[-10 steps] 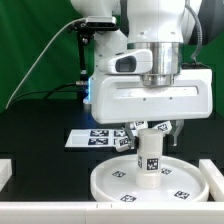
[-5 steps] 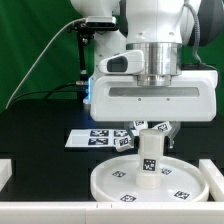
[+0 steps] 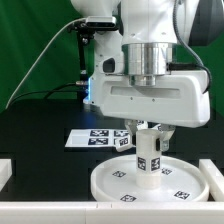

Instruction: Assemble round table

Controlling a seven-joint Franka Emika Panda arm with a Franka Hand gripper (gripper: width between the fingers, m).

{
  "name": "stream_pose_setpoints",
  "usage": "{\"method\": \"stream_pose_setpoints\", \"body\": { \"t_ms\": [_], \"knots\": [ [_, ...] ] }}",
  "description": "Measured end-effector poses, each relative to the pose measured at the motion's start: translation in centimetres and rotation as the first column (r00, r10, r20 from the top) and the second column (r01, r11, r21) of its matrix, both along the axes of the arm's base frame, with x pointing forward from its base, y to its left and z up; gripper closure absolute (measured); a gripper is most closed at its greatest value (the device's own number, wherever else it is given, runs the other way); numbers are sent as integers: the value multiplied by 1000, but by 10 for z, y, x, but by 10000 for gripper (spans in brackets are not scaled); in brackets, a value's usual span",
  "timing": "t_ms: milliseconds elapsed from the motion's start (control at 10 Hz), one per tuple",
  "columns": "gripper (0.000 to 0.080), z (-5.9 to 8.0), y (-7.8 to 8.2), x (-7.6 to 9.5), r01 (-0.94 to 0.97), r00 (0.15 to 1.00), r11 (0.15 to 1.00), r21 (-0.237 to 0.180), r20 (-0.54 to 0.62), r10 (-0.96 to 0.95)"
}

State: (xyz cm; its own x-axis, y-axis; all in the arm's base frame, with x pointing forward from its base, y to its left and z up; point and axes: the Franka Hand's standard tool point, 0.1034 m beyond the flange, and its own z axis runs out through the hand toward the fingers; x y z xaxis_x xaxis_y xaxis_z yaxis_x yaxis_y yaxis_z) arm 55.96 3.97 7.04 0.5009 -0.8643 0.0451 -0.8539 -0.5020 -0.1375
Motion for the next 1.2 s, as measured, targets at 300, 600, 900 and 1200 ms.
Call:
{"method": "stream_pose_setpoints", "body": {
  "t_ms": [300,600,900,1200],
  "knots": [
    [394,0,0,-1,228,974,972,64,-19,-227],
    [200,-2,5,-3,14,999,1000,22,-34,-13],
    [152,-3,14,-9,-474,878,881,7,-66,473],
    [151,-4,11,-9,-632,774,775,-13,-65,630]
  ]
}}
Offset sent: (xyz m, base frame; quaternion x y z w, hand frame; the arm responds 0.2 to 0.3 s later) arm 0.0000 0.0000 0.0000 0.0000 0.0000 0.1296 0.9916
